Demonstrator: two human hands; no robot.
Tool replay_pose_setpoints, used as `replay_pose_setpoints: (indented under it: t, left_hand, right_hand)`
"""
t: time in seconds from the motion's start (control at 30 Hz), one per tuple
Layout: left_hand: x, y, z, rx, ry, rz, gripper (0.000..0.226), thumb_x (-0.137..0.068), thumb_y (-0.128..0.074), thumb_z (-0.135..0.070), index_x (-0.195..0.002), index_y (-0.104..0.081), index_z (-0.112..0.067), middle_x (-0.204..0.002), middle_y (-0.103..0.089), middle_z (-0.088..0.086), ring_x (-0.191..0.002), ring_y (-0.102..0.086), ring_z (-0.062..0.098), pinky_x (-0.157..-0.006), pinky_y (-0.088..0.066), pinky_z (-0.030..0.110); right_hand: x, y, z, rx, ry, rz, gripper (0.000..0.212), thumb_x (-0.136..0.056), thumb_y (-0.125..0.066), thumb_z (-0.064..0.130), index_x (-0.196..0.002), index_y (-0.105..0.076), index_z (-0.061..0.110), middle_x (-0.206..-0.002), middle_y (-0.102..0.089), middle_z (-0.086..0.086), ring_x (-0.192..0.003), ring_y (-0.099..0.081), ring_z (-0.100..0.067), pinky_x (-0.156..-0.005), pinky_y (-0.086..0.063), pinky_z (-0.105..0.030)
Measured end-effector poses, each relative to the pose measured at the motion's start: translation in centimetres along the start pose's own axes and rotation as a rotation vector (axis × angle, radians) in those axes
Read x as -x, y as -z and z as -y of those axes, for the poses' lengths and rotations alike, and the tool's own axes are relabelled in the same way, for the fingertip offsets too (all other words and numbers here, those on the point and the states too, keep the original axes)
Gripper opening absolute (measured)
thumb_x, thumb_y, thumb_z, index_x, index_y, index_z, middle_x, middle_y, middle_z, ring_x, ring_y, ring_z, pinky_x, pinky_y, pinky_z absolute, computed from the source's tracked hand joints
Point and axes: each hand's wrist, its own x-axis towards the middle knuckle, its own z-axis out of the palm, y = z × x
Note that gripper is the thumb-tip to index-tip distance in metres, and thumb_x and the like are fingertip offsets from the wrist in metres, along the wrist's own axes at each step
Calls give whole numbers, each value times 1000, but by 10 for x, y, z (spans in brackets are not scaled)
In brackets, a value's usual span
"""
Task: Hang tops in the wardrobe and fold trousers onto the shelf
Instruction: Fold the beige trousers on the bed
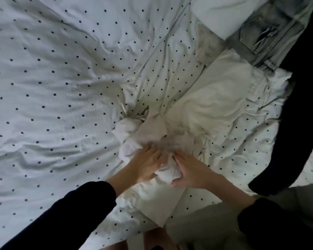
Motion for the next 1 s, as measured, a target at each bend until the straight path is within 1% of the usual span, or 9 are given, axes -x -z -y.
replay_pose_setpoints:
  t: [0.1,0.2,0.27,0.33,0.4,0.53,0.63,0.73,1.0]
  left_hand:
    - [19,-27,24,-150,-66,-24,96,-49,-77,-61,-128,-46,-16,-129,-54,11,-118,-46,33,-97,-32,48]
    - [28,-35,53,-315,-88,-36,85,-67,-72,-39,-142,-35,-23,-150,-34,14,-136,-32,35,-109,-21,55]
    - [23,-44,65,-317,-20,-120,60,-82,-55,-19,-141,-41,-23,-144,-42,15,-131,-42,34,-109,-26,56]
    - [13,-52,65,-315,21,-172,43,-88,-45,-12,-131,-52,-17,-132,-54,18,-121,-53,34,-103,-36,56]
    - [0,-58,63,-295,6,-213,31,-90,-46,-8,-115,-63,-8,-115,-64,20,-106,-61,36,-93,-45,56]
    - [-15,-53,66,-261,-36,-317,21,-85,-48,-2,-80,-67,-8,-79,-67,15,-74,-65,30,-73,-53,45]
    - [-13,-45,60,-293,-22,-308,20,-71,-50,5,-72,-61,-11,-63,-59,9,-59,-58,24,-69,-52,39]
    - [-4,-23,53,-258,71,-287,24,-58,-54,5,-71,-58,-14,-56,-53,5,-52,-54,22,-65,-52,33]
    - [73,79,59,-193,416,-392,31,-55,-57,-1,-81,-64,-16,-69,-64,2,-65,-62,25,-68,-52,35]
  right_hand:
    - [-7,-21,-9,13,-63,18,83,-85,-61,42,-147,-19,8,-157,-16,-6,-143,-20,-21,-113,-22,-30]
    - [-14,-43,-7,136,-134,-4,93,-85,-59,46,-150,-4,7,-159,1,-9,-147,-4,-25,-119,-9,-37]
    - [-18,-55,7,176,-229,-96,109,-74,-65,59,-149,-12,1,-158,-8,-17,-145,-12,-33,-118,-12,-47]
    - [-27,-62,19,208,-286,-304,122,-44,-78,69,-132,-47,-8,-138,-45,-28,-127,-46,-42,-103,-36,-56]
    - [-37,-66,34,226,-281,-440,121,-23,-85,64,-118,-61,-7,-120,-60,-27,-112,-59,-42,-93,-44,-55]
    - [-58,-70,49,239,-351,-395,115,-40,-89,47,-134,-46,-4,-137,-46,-28,-128,-43,-45,-102,-34,-59]
    - [-64,-75,33,307,-282,-462,60,-54,-80,17,-110,-64,2,-113,-65,-19,-102,-63,-38,-83,-53,-51]
    - [-58,-48,19,370,-121,-645,25,-60,-67,3,-83,-64,10,-76,-65,-8,-66,-64,-30,-56,-52,-34]
    - [-15,61,91,542,207,-874,28,-65,-38,4,-79,-62,11,-66,-61,-6,-57,-60,-27,-52,-50,-32]
